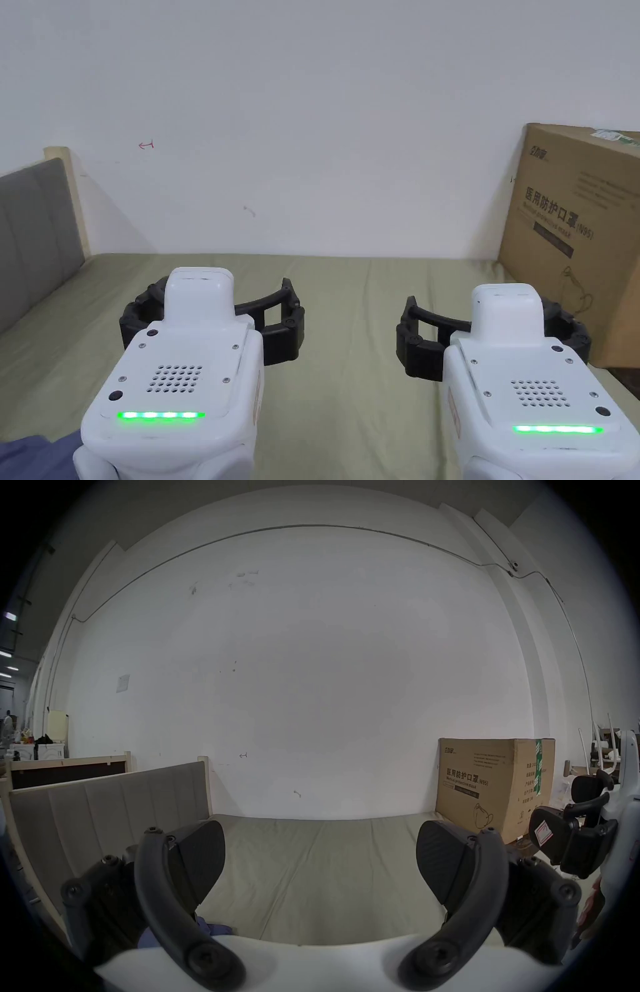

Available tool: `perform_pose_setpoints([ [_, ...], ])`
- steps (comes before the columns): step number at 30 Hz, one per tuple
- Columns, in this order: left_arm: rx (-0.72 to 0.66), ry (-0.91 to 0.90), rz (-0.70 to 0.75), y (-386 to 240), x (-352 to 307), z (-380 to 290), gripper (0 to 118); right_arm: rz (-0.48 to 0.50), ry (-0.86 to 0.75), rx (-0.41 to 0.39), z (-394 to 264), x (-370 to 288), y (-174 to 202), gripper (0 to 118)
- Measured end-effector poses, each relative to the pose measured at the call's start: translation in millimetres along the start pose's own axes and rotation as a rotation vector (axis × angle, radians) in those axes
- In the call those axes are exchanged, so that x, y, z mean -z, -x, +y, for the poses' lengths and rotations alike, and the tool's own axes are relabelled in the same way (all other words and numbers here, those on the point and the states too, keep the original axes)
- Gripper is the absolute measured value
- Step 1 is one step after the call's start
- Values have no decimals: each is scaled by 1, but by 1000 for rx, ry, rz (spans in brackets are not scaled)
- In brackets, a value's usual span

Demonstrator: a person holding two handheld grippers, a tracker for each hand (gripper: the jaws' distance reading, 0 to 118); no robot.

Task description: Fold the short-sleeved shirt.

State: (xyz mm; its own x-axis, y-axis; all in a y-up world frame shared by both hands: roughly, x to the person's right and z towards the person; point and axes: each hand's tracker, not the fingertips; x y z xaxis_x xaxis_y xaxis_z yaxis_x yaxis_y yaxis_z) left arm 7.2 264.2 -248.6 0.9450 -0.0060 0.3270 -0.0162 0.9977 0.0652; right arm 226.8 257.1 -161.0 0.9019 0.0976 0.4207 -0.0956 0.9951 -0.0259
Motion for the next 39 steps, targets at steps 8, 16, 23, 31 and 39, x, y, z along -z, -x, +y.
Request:
perform_pose_setpoints([
  [8, -4, -6, -8, 0, -1, 3, 112, -7, -7, 13, 4, -1, -4, 115],
  [16, 40, 23, -47, -4, 0, 2, 112, 15, -37, 44, 4, -7, -6, 115],
  [23, 54, 16, -43, -8, -1, 0, 112, 27, -43, 36, 2, -8, -4, 115],
  [31, 45, 48, -13, -9, -3, 3, 86, -4, 29, 72, -3, -2, -10, 107],
  [39, 57, 162, -9, -3, 3, -16, 0, -1, 124, 142, -13, 10, -26, 0],
])
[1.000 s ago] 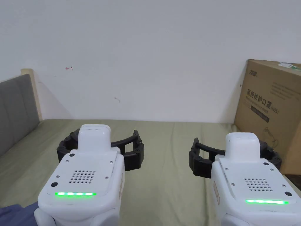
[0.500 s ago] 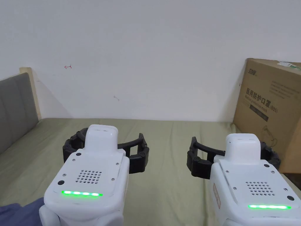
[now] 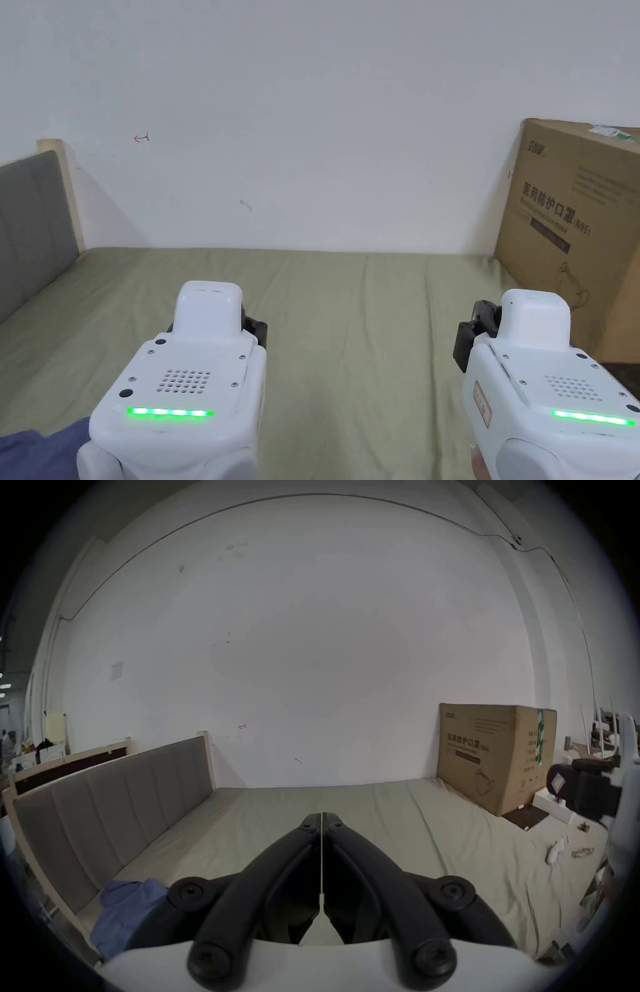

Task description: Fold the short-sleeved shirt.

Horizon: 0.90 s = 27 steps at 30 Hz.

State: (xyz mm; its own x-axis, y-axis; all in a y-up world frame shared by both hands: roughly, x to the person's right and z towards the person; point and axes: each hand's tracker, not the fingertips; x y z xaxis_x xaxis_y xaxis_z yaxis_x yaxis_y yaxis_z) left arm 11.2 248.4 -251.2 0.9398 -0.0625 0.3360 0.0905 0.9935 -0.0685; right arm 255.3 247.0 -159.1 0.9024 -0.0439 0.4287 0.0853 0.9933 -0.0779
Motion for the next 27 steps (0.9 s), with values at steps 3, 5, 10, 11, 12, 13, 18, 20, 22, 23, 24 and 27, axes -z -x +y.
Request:
perform_pose_setpoints([
  [3, 32, -17, -5, -3, 0, 0, 0, -15, -20, -19, 0, -2, -1, 0],
  [5, -8, -18, -38, -3, 2, 4, 0, -11, -23, -5, 1, -2, -3, 0],
  [10, -93, 27, -45, 16, 11, 3, 0, -21, -18, -29, -3, 1, 0, 0],
  [11, -102, 39, -37, 23, 11, 2, 0, -17, -12, -38, -5, 2, 3, 0],
  [12, -116, 55, -19, 33, 10, 0, 0, -10, -5, -48, -9, 5, 9, 0],
  [13, -136, 69, 4, 44, 9, -3, 0, 3, 3, -53, -12, 8, 16, 0],
  [18, -147, 95, 200, 125, -18, -18, 0, 181, 64, -55, -26, 25, 91, 0],
  [20, -153, 98, 296, 161, -35, -24, 0, 287, 84, -77, -30, 26, 134, 0],
  [22, -161, 105, 401, 196, -57, -30, 0, 413, 91, -121, -34, 22, 187, 0],
  [23, -159, 108, 434, 208, -65, -33, 0, 465, 95, -122, -35, 20, 204, 0],
  [24, -161, 112, 468, 222, -74, -36, 0, 541, 112, -107, -38, 17, 225, 0],
  [27, -187, 126, 552, 251, -92, -43, 0, 627, 157, -117, -47, 13, 278, 0],
])
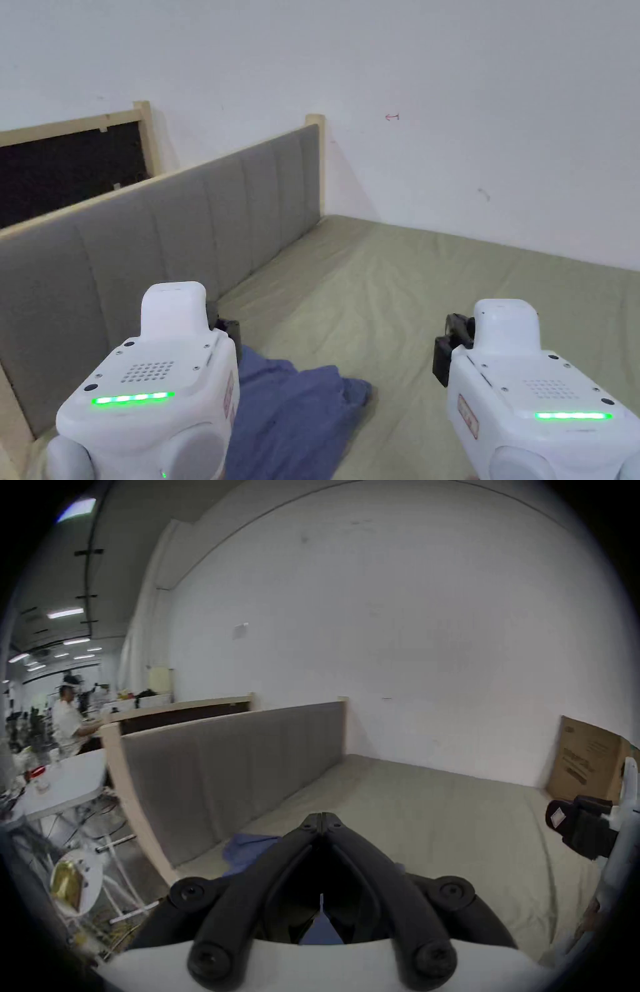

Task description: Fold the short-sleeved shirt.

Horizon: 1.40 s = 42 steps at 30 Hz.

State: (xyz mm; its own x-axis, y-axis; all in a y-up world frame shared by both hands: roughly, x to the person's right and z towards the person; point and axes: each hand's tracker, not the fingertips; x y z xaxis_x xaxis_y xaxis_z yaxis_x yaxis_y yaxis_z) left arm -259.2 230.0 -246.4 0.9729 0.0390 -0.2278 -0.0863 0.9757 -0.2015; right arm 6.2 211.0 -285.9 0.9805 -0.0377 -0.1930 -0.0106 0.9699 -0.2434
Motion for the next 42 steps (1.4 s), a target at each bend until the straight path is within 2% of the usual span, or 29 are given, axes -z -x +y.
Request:
perform_pose_setpoints([
  [5, 19, 8, 50, 26, 8, -9, 0, 63, 39, -46, -2, 27, 43, 0],
  [7, 22, 66, 45, 33, 23, -15, 0, 71, 73, -65, -4, 37, 52, 0],
  [9, 8, 222, -15, 38, 51, -22, 0, 97, 141, -78, -7, 49, 57, 0],
  [11, -6, 458, -90, 43, 92, -35, 0, 117, 201, -93, -15, 60, 59, 0],
  [12, -46, 575, -155, 48, 115, -45, 0, 120, 233, -107, -20, 66, 58, 0],
  [14, -247, 697, -311, 59, 156, -71, 0, 106, 286, -140, -31, 78, 56, 0],
  [15, -247, 772, -269, 58, 174, -83, 0, 97, 315, -148, -38, 83, 53, 0],
  [17, -139, 841, -235, 48, 198, -102, 0, 90, 382, -137, -49, 95, 45, 0],
  [19, 31, 866, -183, 33, 219, -118, 0, 92, 432, -92, -60, 103, 35, 0],
  [21, 71, 910, -173, 23, 234, -131, 0, 84, 448, -84, -69, 110, 28, 0],
  [22, 55, 949, -183, 21, 242, -137, 4, 78, 457, -86, -73, 112, 25, 0],
  [23, 46, 975, -197, 19, 249, -144, 21, 72, 467, -92, -77, 113, 24, 0],
  [24, 47, 996, -196, 15, 256, -150, 48, 71, 478, -96, -81, 114, 21, 0],
  [25, 54, 1006, -197, 12, 257, -155, 84, 72, 489, -100, -84, 116, 19, 0],
  [26, 62, 1010, -203, 10, 259, -161, 106, 75, 498, -102, -86, 117, 18, 0],
  [28, 98, 1019, -199, 1, 264, -172, 104, 82, 512, -104, -91, 119, 16, 0],
  [31, 138, 1025, -197, -6, 271, -193, 117, 82, 517, -102, -95, 121, 14, 0],
  [39, 174, 920, -179, -10, 245, -201, 118, 85, 544, -68, -106, 120, 9, 0],
  [40, 170, 900, -182, -7, 239, -200, 113, 85, 550, -62, -107, 119, 8, 0],
  [41, 169, 880, -189, -5, 238, -196, 95, 86, 554, -59, -108, 118, 6, 0],
  [42, 186, 830, -189, -4, 229, -190, 70, 88, 557, -55, -108, 117, 5, 0],
])
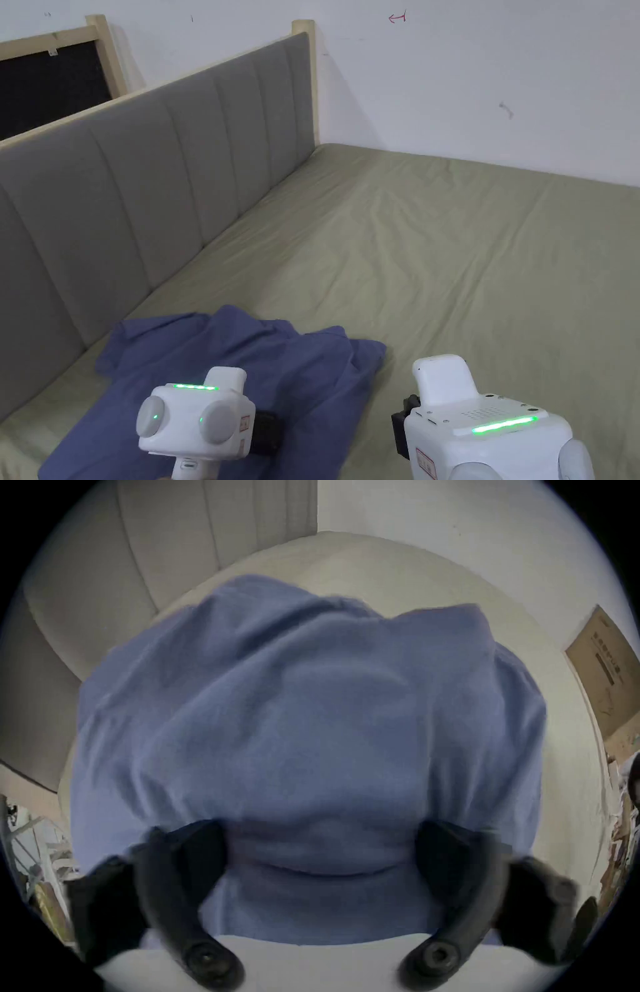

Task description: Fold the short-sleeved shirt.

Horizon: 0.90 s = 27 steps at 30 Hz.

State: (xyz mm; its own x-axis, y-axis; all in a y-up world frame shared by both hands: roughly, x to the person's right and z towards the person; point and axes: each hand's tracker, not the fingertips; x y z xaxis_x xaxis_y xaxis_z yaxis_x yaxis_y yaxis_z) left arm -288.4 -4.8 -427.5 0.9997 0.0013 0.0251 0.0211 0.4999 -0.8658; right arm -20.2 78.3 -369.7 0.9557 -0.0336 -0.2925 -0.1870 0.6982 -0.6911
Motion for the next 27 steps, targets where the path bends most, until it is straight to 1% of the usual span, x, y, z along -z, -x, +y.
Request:
perform_pose_setpoints([
  [1, 21, -83, 6, -1, -15, -4, 37, 0, 1, 1, -1, -1, -2, 0],
  [2, 41, -130, 30, -3, -25, -8, 8, -2, 0, 2, -2, -2, -3, 0],
  [4, 83, -141, 106, 1, -38, -13, 7, -8, -5, 4, -3, -6, -6, 0],
  [6, 55, -176, 5, 11, -57, -17, 7, -12, -9, 14, -3, -10, -10, 0],
  [9, 31, -217, -8, 24, -85, -7, 7, -16, -31, 35, -2, -23, -19, 0],
  [11, 63, -274, 10, 24, -111, 2, 7, -29, -67, 50, -1, -36, -27, 0],
  [15, 88, -409, -29, 18, -171, 25, 7, -61, -149, 90, 4, -72, -49, 0],
  [18, 161, -532, -59, -10, -220, 47, 7, -84, -204, 129, 6, -104, -68, 0],
  [22, 232, -660, -212, -77, -283, 69, 7, -135, -280, 185, 0, -153, -96, 0],
  [24, 255, -681, -297, -111, -302, 76, 7, -161, -310, 202, -8, -177, -110, 0],
  [27, 303, -669, -442, -172, -319, 82, 7, -235, -352, 220, -25, -216, -133, 0],
])
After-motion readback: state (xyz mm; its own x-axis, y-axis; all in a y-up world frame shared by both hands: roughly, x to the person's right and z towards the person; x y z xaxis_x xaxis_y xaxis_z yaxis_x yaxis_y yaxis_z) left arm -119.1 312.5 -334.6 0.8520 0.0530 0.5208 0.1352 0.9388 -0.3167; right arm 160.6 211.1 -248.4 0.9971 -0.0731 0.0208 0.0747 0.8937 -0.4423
